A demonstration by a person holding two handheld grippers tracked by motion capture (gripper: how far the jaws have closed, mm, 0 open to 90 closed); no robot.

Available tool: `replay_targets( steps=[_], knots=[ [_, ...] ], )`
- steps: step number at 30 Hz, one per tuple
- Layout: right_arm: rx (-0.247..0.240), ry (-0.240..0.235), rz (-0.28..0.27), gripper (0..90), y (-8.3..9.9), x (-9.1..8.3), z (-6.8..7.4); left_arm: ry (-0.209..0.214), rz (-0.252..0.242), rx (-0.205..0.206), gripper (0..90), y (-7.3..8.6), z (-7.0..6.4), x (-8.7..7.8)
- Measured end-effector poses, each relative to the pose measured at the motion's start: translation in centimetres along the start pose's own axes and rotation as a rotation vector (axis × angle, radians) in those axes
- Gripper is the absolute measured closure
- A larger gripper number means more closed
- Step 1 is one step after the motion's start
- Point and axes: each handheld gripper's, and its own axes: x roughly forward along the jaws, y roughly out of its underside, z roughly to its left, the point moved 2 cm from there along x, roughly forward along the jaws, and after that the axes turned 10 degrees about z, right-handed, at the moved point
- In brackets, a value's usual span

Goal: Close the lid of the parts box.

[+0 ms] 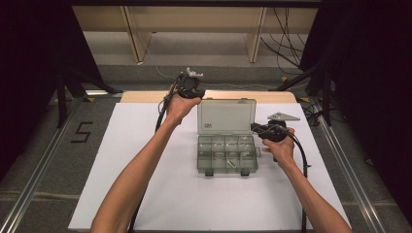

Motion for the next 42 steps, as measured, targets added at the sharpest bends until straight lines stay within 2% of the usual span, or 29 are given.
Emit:
replay_targets(
  steps=[1, 2, 4, 8, 15, 19, 21, 22, 25, 26, 27, 28, 29, 30, 32, 33, 37, 38, 39, 40, 42],
  knots=[
    [0.000, 0.005, 0.005, 84.2, 0.0, 0.0, 0.0, -0.004, -0.014, -0.019, 89.5, -0.1, -0.2, 0.3],
    [0.002, 0.002, 0.002, 84.2, 0.0, 0.0, 0.0, -0.002, 0.002, -0.005, 89.5, -0.2, -0.1, 0.4],
    [0.002, 0.003, 0.002, 84.1, 0.0, 0.0, 0.0, -0.011, 0.017, -0.005, 89.5, -0.3, -0.1, 0.9],
    [0.002, 0.004, 0.005, 84.1, 0.0, 0.0, 0.0, -0.024, 0.029, -0.028, 89.5, -0.4, 0.2, 1.5],
    [0.010, -0.003, 0.012, 83.8, 0.1, 0.0, 0.1, 0.002, 0.054, -0.055, 89.5, -0.1, 0.3, 2.1],
    [-0.002, 0.004, 0.008, 83.6, 0.0, 0.0, 0.0, 0.006, 0.056, -0.066, 89.5, -0.2, 0.4, 2.1],
    [-0.001, 0.004, 0.005, 83.3, 0.0, 0.0, 0.0, 0.012, 0.061, -0.054, 89.4, -0.2, 0.5, 2.0],
    [-0.005, 0.003, 0.005, 83.1, 0.0, 0.0, 0.0, 0.009, 0.056, -0.065, 89.4, -0.1, 0.5, 2.1],
    [-0.015, 0.003, 0.014, 83.0, 0.0, -0.1, 0.0, 0.013, 0.060, -0.063, 89.4, -0.1, 0.6, 2.1],
    [-0.030, 0.025, 0.004, 83.0, 0.0, 0.0, -0.1, 0.020, 0.063, -0.062, 89.4, -0.1, 0.6, 2.1],
    [-0.030, 0.039, 0.022, 83.1, 0.0, -0.1, -0.1, 0.026, 0.066, -0.061, 89.4, -0.1, 0.5, 2.0],
    [-0.026, 0.038, 0.032, 83.1, 0.0, -0.2, 0.0, 0.027, 0.058, -0.071, 89.4, -0.1, 0.4, 2.1],
    [-0.030, 0.031, 0.028, 83.1, 0.0, -0.2, 0.0, 0.032, 0.064, -0.063, 89.4, -0.1, 0.4, 2.0],
    [-0.028, 0.044, 0.030, 83.2, 0.0, -0.1, -0.1, 0.034, 0.071, -0.054, 89.4, -0.1, 0.3, 1.9],
    [-0.032, 0.029, 0.028, 82.9, 0.0, -0.2, -0.1, 0.039, 0.075, -0.050, 89.4, -0.1, 0.2, 1.7],
    [-0.022, 0.007, 0.016, 82.1, 0.0, -0.3, 0.0, 0.042, 0.080, -0.049, 89.4, -0.1, 0.1, 1.7],
    [0.016, 0.031, 0.004, 72.6, -0.2, -0.6, 0.1, 0.065, 0.086, -0.058, 89.4, 0.0, -0.1, 1.4],
    [-0.015, 0.042, -0.012, 71.2, -0.3, -0.8, 0.0, 0.070, 0.091, -0.048, 89.4, 0.0, -0.2, 1.3],
    [-0.020, 0.055, 0.009, 69.3, -0.5, -1.3, 0.1, 0.069, 0.092, -0.044, 89.4, 0.0, -0.3, 1.2],
    [-0.017, 0.034, -0.021, 66.0, -0.6, -1.5, 0.3, 0.070, 0.091, -0.037, 89.4, 0.0, -0.4, 1.1],
    [-0.004, 0.030, -0.040, 57.1, -0.9, -2.1, 0.5, 0.080, 0.093, -0.038, 89.4, 0.1, -0.7, 0.8]
  ],
)
